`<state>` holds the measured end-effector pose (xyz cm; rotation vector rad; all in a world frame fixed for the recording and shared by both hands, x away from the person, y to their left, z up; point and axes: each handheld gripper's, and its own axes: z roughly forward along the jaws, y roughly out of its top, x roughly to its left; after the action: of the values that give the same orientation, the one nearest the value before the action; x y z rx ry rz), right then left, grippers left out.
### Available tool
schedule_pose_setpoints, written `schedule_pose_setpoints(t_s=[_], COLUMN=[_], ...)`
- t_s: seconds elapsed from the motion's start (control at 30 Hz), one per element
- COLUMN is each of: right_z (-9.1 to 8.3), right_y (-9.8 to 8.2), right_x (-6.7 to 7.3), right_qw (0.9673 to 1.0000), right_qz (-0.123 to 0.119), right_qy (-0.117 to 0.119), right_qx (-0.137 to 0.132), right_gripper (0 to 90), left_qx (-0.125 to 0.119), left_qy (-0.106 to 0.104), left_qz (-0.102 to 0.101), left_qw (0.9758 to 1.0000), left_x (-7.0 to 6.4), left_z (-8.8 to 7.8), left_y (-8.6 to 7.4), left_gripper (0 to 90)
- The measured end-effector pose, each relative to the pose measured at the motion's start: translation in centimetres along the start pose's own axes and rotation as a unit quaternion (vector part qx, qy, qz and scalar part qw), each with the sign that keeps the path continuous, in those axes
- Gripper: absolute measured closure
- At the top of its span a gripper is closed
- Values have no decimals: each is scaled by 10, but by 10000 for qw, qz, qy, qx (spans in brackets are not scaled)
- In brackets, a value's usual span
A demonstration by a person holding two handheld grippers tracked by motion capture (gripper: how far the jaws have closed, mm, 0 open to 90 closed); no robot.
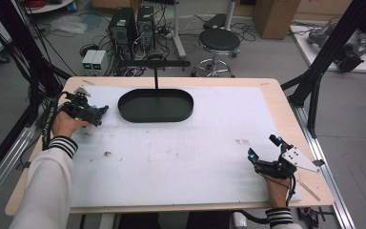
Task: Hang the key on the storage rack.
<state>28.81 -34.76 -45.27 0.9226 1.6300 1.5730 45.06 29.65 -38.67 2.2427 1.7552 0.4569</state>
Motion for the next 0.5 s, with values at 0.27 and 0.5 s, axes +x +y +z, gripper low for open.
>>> schedule_pose_setpoints(t_s=[0.27,0.5], right_z=[0,0], right_y=[0,0], right_x=[0,0], right_qw=[10000,10000], right_qz=[-20,-26], right_qy=[-1,-6], right_qx=[-3,-12], right_gripper=[6,6], left_qx=[92,227], left_qy=[-17,-23], left_qz=[1,-63], left_qw=[10000,9997], left_x=[-5,-4], left_z=[5,11], left_y=[2,0], left_gripper=[126,175])
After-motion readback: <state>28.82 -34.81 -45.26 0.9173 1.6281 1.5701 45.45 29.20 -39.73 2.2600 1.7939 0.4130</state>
